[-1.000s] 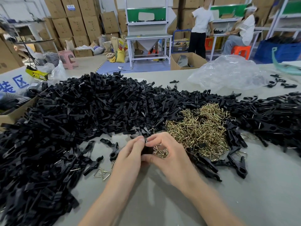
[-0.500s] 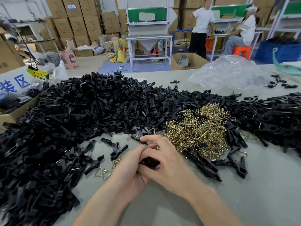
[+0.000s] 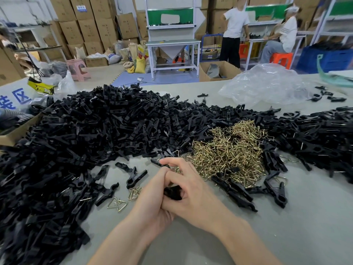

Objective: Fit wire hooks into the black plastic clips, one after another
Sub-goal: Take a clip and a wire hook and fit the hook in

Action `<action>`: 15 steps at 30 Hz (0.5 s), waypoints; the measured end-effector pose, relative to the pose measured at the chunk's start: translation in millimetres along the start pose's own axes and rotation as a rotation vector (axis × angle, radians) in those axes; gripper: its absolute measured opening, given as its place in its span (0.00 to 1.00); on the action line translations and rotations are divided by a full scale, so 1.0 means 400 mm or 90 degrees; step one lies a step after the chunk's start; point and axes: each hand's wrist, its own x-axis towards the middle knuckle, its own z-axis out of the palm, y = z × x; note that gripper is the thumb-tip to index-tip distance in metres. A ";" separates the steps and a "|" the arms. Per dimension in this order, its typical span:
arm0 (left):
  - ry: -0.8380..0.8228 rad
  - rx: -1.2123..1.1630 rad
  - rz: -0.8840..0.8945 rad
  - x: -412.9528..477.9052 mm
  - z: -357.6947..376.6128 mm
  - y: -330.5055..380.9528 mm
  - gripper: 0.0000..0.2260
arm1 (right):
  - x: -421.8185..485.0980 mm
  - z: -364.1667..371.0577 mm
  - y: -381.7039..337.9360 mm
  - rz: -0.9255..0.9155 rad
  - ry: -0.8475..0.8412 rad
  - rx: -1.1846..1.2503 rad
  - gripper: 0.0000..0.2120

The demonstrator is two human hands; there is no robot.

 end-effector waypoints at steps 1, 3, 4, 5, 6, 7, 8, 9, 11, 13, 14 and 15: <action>0.002 0.005 0.003 -0.001 0.001 -0.001 0.14 | 0.000 0.001 0.000 0.000 -0.002 0.000 0.08; 0.004 0.008 0.006 -0.002 0.002 -0.001 0.15 | 0.000 0.002 0.001 0.001 -0.006 -0.002 0.08; 0.002 0.009 0.004 -0.003 0.002 0.000 0.13 | 0.000 0.002 0.002 0.002 -0.009 -0.004 0.08; -0.002 0.012 0.002 -0.004 0.002 0.001 0.12 | -0.001 0.003 0.003 0.005 -0.013 -0.005 0.09; -0.005 0.014 -0.001 -0.004 0.001 0.001 0.10 | -0.002 0.003 0.004 0.009 -0.016 -0.005 0.09; -0.008 0.017 -0.003 -0.003 0.000 0.001 0.08 | -0.002 0.003 0.004 0.012 -0.019 -0.003 0.08; -0.010 0.019 -0.007 -0.002 -0.001 0.001 0.07 | -0.003 0.002 0.004 0.015 -0.022 -0.001 0.08; -0.010 0.021 -0.011 -0.002 -0.002 0.001 0.06 | -0.004 0.002 0.003 0.019 -0.025 0.002 0.08; -0.009 0.025 -0.021 0.000 -0.004 0.001 0.05 | -0.003 0.001 0.001 0.024 -0.028 0.011 0.08; -0.001 0.028 -0.030 -0.001 -0.003 0.002 0.05 | -0.002 0.001 0.001 0.022 -0.025 0.014 0.08; 0.003 0.025 -0.032 -0.001 -0.004 0.002 0.05 | -0.001 0.001 0.001 0.022 -0.024 0.014 0.08; 0.006 0.016 -0.031 -0.001 -0.003 0.002 0.05 | -0.001 0.001 0.002 0.022 -0.024 0.016 0.08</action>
